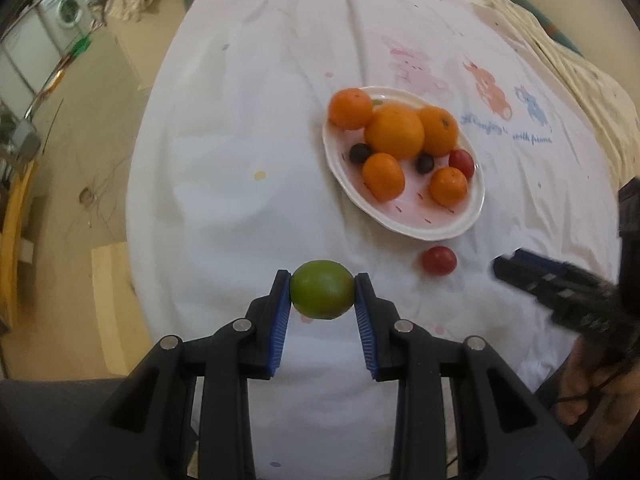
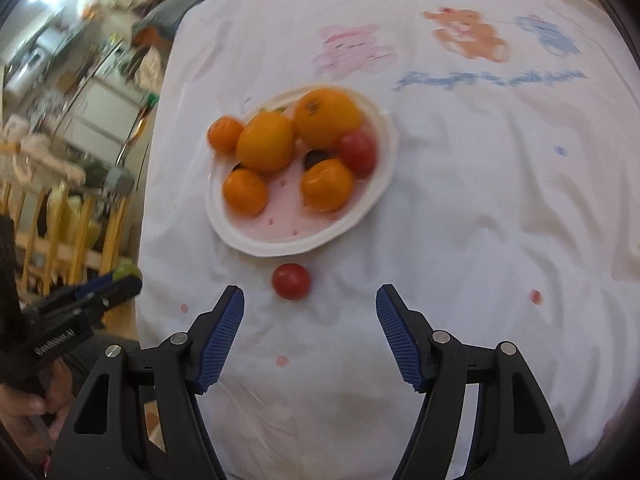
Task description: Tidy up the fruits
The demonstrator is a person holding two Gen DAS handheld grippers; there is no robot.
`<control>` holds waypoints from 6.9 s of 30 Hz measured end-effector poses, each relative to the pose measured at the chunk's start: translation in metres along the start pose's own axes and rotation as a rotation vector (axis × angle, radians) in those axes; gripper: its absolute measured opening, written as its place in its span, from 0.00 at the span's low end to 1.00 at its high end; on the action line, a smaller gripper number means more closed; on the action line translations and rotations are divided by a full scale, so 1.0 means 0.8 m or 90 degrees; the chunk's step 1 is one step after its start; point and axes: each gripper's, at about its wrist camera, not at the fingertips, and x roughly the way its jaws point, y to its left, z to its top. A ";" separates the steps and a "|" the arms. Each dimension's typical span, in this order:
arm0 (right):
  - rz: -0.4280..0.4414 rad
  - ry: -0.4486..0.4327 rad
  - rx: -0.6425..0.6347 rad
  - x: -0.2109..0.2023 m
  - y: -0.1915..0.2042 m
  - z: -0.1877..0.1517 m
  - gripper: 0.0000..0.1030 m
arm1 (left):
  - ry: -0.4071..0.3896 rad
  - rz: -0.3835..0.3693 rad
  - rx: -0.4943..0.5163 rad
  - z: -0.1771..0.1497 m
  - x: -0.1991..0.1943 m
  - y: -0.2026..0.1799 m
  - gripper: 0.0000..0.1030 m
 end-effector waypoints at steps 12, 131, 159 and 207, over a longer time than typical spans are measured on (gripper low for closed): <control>-0.053 0.042 -0.104 0.069 0.038 0.005 0.45 | 0.008 -0.022 -0.020 0.001 0.009 0.001 0.27; 0.113 -0.090 0.070 -0.008 -0.060 0.134 0.63 | 0.082 -0.044 0.078 0.077 0.120 -0.111 0.27; 0.053 -0.160 0.053 -0.082 -0.053 0.076 0.89 | -0.117 0.020 0.074 0.048 -0.020 -0.049 0.70; -0.115 -0.327 -0.043 -0.122 0.027 -0.055 1.00 | -0.271 0.033 0.045 -0.035 -0.081 -0.034 1.00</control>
